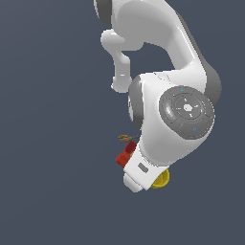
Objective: Pick up a designated object from a clutter of objects.
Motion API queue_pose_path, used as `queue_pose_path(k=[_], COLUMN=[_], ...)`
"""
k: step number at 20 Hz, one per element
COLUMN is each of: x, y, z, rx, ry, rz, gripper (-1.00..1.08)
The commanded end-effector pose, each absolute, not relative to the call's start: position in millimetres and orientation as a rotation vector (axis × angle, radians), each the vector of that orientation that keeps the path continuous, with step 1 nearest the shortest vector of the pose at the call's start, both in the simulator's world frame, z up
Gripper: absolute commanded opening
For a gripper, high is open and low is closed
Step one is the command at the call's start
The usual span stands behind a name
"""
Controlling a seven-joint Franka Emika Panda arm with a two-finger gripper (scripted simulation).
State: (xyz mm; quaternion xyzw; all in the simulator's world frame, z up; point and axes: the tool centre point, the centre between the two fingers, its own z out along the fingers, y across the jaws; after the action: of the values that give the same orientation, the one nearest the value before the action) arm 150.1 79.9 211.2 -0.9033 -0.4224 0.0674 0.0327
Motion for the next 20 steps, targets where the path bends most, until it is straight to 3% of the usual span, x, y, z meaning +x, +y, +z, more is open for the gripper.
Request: queue_pose_path(k=[1,20], x=[159.0,196.5], y=[87.7,129.9], z=[200.9,117.1], rx=[-2.722,-2.260], ry=[-1.392,-1.916], rz=[0.210,0.193], gripper=[0.28,0.28])
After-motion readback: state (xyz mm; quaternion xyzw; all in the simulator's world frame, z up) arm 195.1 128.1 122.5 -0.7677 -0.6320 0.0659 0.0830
